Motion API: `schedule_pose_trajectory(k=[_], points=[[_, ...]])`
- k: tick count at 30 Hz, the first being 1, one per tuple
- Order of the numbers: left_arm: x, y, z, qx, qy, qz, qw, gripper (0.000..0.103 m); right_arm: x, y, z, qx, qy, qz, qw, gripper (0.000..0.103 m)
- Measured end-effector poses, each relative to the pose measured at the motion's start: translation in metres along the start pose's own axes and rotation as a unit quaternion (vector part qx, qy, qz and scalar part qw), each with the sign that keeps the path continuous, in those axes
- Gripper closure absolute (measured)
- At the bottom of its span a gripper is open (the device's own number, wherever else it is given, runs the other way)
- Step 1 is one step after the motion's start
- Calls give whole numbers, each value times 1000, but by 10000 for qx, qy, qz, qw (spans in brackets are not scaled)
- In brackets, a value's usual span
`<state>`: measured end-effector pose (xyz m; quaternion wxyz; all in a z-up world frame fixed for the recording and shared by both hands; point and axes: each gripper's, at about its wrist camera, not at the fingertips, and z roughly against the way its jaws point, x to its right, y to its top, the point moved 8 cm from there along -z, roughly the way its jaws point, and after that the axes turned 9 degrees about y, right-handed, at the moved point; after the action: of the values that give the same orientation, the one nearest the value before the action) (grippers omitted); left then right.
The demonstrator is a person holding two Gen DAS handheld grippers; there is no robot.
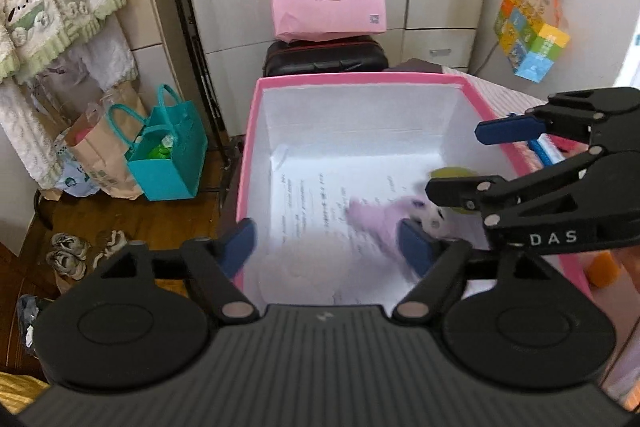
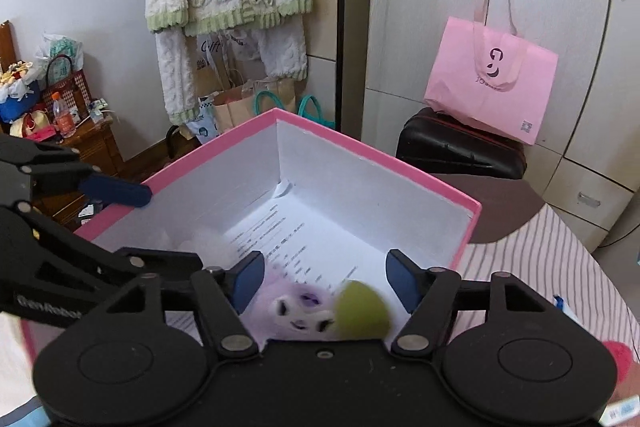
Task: Organize soft objects
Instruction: 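Open both tools to drop the puff and sponge into the box, then move the left tool to the orange sponge and close on it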
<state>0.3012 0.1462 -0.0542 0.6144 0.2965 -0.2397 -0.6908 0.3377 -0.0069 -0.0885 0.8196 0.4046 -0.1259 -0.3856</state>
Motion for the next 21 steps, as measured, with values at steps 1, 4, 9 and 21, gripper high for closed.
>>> schedule_pose_trajectory(k=[1,4,9,21], points=[[2,-1,7,26,-2,-17,10000,13,-2,-2,6,-8,-26,12,10000,29],[9,-6,31,220,195,-228,9993,7,-11,-11,26,33,-135,135,9998,28],[26,-14,69,342,435,-778,9954,5,-23,-28,65,136,-281,190,9993,23],[61,-36,163,1099,428,-1243,9852,5,-37,-63,157,298,-588,153,9977,10]])
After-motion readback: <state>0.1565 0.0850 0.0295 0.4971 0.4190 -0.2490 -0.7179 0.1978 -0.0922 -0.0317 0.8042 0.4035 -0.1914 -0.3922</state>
